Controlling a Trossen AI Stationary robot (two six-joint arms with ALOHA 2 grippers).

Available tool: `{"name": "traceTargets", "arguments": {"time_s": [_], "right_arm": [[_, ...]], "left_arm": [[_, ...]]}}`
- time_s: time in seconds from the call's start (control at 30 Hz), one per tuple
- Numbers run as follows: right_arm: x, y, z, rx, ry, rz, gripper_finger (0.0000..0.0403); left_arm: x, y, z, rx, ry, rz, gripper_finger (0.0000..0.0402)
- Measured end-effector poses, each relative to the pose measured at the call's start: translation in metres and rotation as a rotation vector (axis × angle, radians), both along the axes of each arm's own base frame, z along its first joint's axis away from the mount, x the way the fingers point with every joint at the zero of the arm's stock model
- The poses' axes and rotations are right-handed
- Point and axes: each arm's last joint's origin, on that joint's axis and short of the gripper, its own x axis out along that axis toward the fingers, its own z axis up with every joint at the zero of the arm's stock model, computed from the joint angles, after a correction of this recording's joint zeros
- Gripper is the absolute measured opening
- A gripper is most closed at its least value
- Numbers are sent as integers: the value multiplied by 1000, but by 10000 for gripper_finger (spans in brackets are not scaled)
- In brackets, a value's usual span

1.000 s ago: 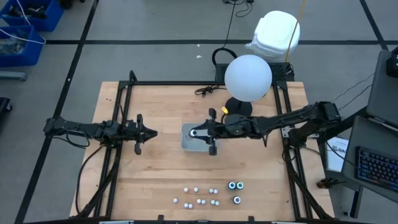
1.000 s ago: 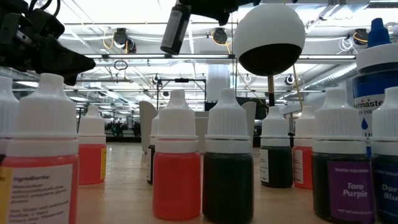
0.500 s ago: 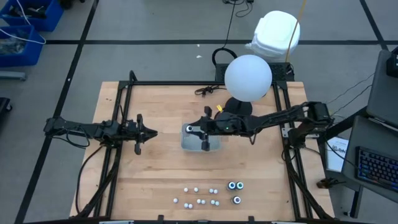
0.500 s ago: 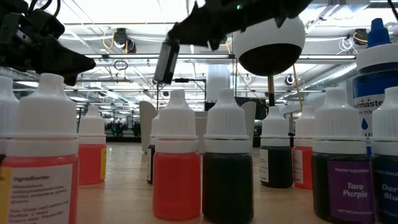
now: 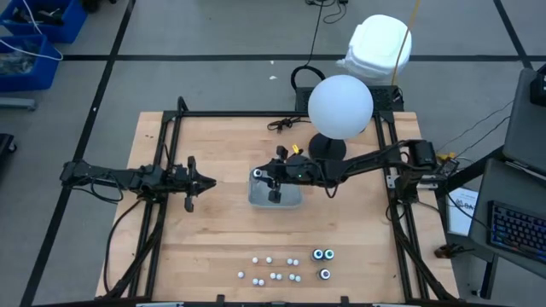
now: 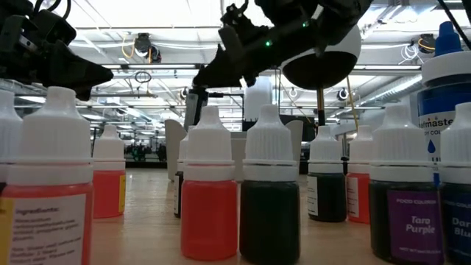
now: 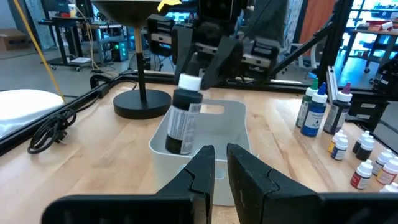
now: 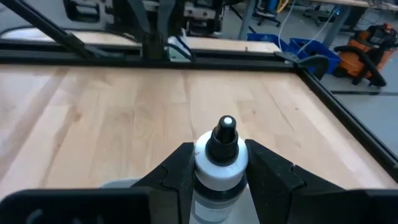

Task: Pick & Place food coloring
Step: Put the big black food coloring bottle into the gray bin

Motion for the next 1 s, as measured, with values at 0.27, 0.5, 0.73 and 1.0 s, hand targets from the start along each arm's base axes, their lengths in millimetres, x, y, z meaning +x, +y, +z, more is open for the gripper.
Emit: {"name": "traceTargets", "arguments": {"time_s": [0.27,0.5,0.73,1.0], "right_arm": [[6,-1,-21,18,46,-8,112],[10,-3,-37,21,74,-15,113],[10,-7,-45,22,103,-27,113],[10,-7,-47,26,107,-18,114]], "left_arm": [[0,0,0,12,0,4,49],[0,0,0,12,-1,5,49],[0,0,0,12,-1,6,49],[0,0,0,20,-1,13,49]]}}
